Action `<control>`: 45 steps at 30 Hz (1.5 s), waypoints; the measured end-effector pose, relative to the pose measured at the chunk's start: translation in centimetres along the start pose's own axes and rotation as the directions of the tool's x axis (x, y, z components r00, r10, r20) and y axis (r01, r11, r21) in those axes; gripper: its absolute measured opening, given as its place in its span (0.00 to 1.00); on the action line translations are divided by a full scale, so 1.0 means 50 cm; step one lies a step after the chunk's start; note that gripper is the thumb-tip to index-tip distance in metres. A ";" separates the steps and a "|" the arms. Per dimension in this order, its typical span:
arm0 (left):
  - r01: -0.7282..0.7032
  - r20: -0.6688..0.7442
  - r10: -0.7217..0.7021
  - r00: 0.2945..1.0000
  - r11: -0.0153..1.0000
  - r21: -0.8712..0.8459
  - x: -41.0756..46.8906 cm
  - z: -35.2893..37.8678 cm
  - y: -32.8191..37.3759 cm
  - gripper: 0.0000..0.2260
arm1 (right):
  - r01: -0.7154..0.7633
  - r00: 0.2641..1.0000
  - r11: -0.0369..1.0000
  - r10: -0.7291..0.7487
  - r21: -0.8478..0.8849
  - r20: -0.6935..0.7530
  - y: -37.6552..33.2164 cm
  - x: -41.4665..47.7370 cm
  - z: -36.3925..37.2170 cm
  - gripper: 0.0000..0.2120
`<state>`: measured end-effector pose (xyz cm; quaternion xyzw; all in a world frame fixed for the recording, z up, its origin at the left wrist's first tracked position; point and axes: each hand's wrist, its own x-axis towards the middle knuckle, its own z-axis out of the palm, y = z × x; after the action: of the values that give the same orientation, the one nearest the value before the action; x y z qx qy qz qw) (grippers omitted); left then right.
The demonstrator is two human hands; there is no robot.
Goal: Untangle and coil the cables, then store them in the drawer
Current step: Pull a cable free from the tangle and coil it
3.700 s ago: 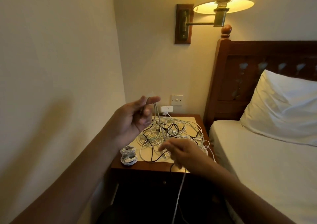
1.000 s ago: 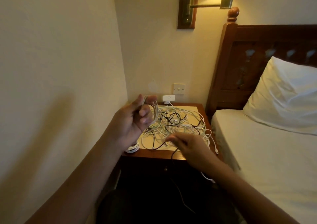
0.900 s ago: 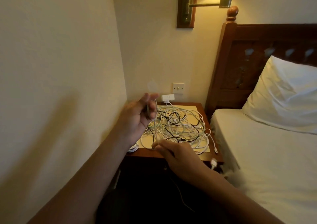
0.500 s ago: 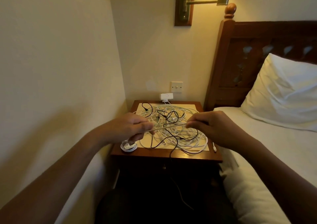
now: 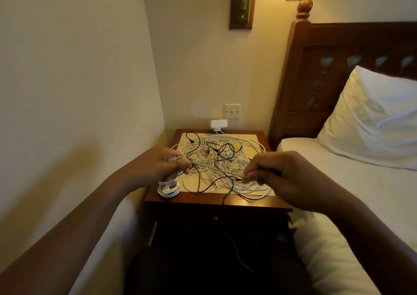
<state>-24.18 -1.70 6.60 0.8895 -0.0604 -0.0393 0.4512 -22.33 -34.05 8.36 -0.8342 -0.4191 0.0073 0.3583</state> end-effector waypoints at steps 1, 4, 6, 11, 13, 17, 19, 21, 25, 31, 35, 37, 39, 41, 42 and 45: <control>0.003 0.039 -0.003 0.999 1.000 -0.004 -0.001 0.005 0.000 0.14 | -0.005 1.000 0.999 0.006 0.037 -0.010 -0.005 0.000 -0.010 0.08; -0.006 0.085 0.005 0.996 1.000 0.008 -0.005 0.007 0.009 0.14 | 0.003 0.999 0.991 -0.008 0.133 0.034 -0.003 -0.001 -0.022 0.10; 0.011 0.139 0.003 0.990 0.995 -0.094 -0.010 -0.003 0.007 0.14 | -0.025 1.000 0.980 0.024 0.197 0.010 0.021 0.001 -0.023 0.10; -0.061 0.229 0.228 0.946 0.822 -0.566 -0.021 -0.001 -0.004 0.17 | -0.203 0.978 0.977 0.205 0.070 -0.037 0.094 0.012 0.014 0.09; -0.073 0.175 0.234 0.956 0.771 -0.633 -0.015 0.014 -0.001 0.17 | -0.250 0.968 0.968 0.250 -0.014 0.026 0.101 0.020 0.040 0.10; -0.005 0.147 0.136 0.980 0.753 -0.658 -0.012 0.056 0.006 0.14 | -0.240 0.970 0.964 0.241 -0.111 -0.003 0.076 0.037 0.071 0.14; 0.014 0.182 0.140 0.973 0.756 -0.654 -0.015 0.084 0.020 0.13 | -0.200 0.977 0.980 0.200 -0.004 -0.075 0.046 0.040 0.087 0.17; 0.026 0.179 0.127 0.976 0.742 -0.670 -0.017 0.102 0.035 0.13 | -0.120 0.989 0.988 0.127 0.098 -0.073 0.019 0.042 0.107 0.15; 0.084 0.159 0.051 0.986 0.671 -0.736 -0.018 0.113 0.041 0.14 | -0.081 0.988 0.972 0.108 0.222 -0.112 0.009 0.040 0.143 0.11; 0.118 0.049 -0.109 0.993 0.832 -0.541 -0.030 0.144 0.038 0.17 | -0.142 0.982 0.968 0.165 0.204 -0.096 0.018 0.042 0.155 0.07; 0.060 0.049 -0.045 0.998 0.919 -0.391 -0.045 0.146 0.031 0.11 | -0.189 0.979 0.959 0.201 0.210 -0.037 0.028 0.040 0.151 0.08; 0.022 0.030 -0.012 0.999 0.937 -0.350 -0.051 0.145 0.025 0.10 | -0.186 0.980 0.952 0.197 0.245 -0.023 0.033 0.037 0.148 0.08; 0.019 -0.050 -0.042 0.998 0.921 -0.389 -0.053 0.142 0.019 0.10 | -0.182 0.980 0.945 0.198 0.273 -0.031 0.043 0.031 0.141 0.09; 0.015 -0.132 -0.084 0.988 0.891 -0.454 -0.051 0.133 0.014 0.09 | -0.202 0.972 0.942 0.226 0.269 -0.059 0.058 0.019 0.129 0.10; 0.004 -0.162 -0.091 0.982 0.882 -0.472 -0.052 0.128 0.014 0.09 | -0.221 0.968 0.945 0.243 0.240 -0.068 0.066 0.014 0.123 0.11; -0.063 -0.209 -0.047 0.977 0.869 -0.491 -0.059 0.124 0.020 0.09 | -0.266 0.961 0.963 0.268 0.031 -0.063 0.093 0.009 0.120 0.10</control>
<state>-27.92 -6.82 3.82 0.7429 -0.0031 0.0447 0.6679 -20.67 -32.02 1.23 -0.8788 -0.2906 0.0325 0.3771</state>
